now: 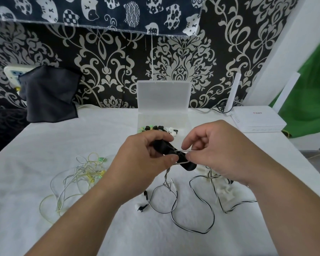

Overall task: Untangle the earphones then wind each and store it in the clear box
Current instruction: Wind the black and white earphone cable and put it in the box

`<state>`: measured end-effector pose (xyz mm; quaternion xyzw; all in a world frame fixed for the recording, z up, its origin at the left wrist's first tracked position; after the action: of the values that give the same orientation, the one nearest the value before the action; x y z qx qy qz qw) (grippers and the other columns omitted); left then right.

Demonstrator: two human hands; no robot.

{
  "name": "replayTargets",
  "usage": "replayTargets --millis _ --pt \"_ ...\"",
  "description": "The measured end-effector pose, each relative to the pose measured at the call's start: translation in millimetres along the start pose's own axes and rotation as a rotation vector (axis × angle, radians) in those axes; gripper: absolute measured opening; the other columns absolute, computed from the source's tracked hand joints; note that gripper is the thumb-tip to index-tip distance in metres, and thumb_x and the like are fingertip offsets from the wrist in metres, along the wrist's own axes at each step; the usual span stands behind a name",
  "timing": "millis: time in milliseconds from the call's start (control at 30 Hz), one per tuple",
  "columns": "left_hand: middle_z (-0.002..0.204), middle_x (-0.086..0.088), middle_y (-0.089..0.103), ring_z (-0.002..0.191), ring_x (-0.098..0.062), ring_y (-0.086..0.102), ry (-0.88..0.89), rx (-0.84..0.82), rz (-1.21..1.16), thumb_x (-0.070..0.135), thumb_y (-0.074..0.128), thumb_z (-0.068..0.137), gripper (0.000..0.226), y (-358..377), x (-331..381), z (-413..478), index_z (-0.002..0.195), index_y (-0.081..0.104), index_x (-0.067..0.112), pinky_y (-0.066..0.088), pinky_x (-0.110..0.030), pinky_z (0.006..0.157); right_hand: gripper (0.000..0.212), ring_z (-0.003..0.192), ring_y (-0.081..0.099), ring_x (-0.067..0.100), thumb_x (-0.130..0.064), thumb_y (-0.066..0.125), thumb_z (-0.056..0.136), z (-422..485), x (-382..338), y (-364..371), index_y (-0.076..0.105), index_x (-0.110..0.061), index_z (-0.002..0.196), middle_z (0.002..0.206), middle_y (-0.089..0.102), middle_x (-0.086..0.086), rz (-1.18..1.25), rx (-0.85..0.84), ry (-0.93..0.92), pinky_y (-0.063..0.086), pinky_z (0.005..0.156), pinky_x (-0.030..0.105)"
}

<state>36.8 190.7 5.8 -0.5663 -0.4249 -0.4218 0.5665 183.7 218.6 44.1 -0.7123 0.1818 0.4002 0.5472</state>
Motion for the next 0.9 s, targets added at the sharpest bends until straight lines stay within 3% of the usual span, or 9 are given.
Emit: replayTargets --millis 100,267,333,400,500,633,733,833,900 --pt "0.082 -0.007 0.073 0.082 -0.03 0.068 0.014 -0.025 0.051 0.017 0.079 0.083 0.029 2 0 0 0.102 0.07 0.037 0.056 -0.045 0.082 0.016 0.05 0.05 0.01 -0.007 0.075 0.079 1 -1 -2 0.072 -0.023 0.081 0.07 0.067 0.005 -0.031 0.035 -0.037 0.042 0.049 0.022" --pt "0.088 0.011 0.07 0.081 -0.006 0.066 0.031 -0.083 0.116 0.02 0.068 0.092 0.033 7 2 -2 0.119 0.061 0.038 0.048 -0.014 0.071 0.018 0.057 0.058 0.016 -0.007 0.077 0.077 -1 -8 -1 0.074 -0.025 0.082 0.072 0.066 -0.001 -0.078 0.026 -0.1 0.05 0.059 0.03" --pt "0.09 0.01 0.068 0.079 -0.015 0.067 0.03 -0.114 0.102 0.018 0.06 0.097 0.037 12 2 -3 0.129 0.055 0.036 0.051 -0.024 0.068 0.02 0.061 0.062 0.021 -0.005 0.075 0.076 -2 -10 2 0.074 -0.025 0.082 0.071 0.067 -0.003 -0.072 0.007 -0.117 0.052 0.061 0.033" --pt "0.093 0.012 0.066 0.084 -0.023 0.071 0.032 -0.137 0.082 0.016 0.054 0.101 0.038 16 2 -4 0.132 0.052 0.038 0.057 -0.04 0.082 0.021 0.062 0.062 0.022 -0.005 0.074 0.076 -2 -10 5 0.073 -0.025 0.083 0.069 0.068 -0.005 -0.071 -0.01 -0.121 0.052 0.061 0.034" --pt "0.092 0.008 0.065 0.092 -0.019 0.073 0.04 -0.157 0.041 0.014 0.048 0.103 0.038 19 2 -5 0.133 0.054 0.036 0.053 -0.047 0.097 0.019 0.056 0.057 0.015 -0.008 0.075 0.077 0 -9 9 0.072 -0.025 0.083 0.065 0.066 -0.003 -0.053 -0.02 -0.12 0.051 0.06 0.034" --pt "0.095 -0.004 0.067 0.093 -0.024 0.074 0.036 -0.172 0.021 0.02 0.06 0.098 0.04 20 2 -6 0.134 0.053 0.036 0.051 -0.056 0.095 0.018 0.062 0.069 0.019 -0.007 0.076 0.078 1 -5 8 0.072 -0.024 0.086 0.069 0.068 0.001 -0.011 -0.02 -0.098 0.057 0.067 0.041" --pt "0.101 -0.004 0.072 0.094 -0.019 0.073 0.037 -0.205 0.079 0.025 0.068 0.093 0.048 22 4 -8 0.135 0.051 0.042 0.054 -0.05 0.092 0.015 0.06 0.072 0.016 -0.008 0.075 0.082 2 -3 8 0.071 -0.022 0.087 0.069 0.069 0.003 0.011 -0.019 -0.07 0.058 0.063 0.043" --pt "0.099 -0.001 0.074 0.093 -0.015 0.072 0.042 -0.248 0.116 0.022 0.068 0.092 0.053 25 8 -11 0.136 0.049 0.043 0.053 -0.037 0.09 0.011 0.052 0.066 0.01 -0.012 0.075 0.084 3 3 10 0.071 -0.022 0.086 0.07 0.069 0.004 0.022 -0.011 -0.027 0.048 0.05 0.031" --pt "0.099 -0.001 0.074 0.093 -0.016 0.072 0.043 -0.264 0.122 0.022 0.07 0.091 0.056 26 9 -11 0.137 0.048 0.045 0.053 -0.036 0.09 0.008 0.049 0.058 0.011 -0.015 0.076 0.084 5 6 9 0.072 -0.021 0.084 0.073 0.069 0.009 0.035 0.014 -0.008 0.044 0.051 0.027"
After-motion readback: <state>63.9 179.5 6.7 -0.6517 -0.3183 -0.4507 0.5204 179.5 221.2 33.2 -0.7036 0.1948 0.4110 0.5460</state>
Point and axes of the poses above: each hand's wrist, its own z-axis towards the middle knuckle, its own y-axis out of the palm, x = y × z, the point moved 10 cm from there along z, towards the middle knuckle
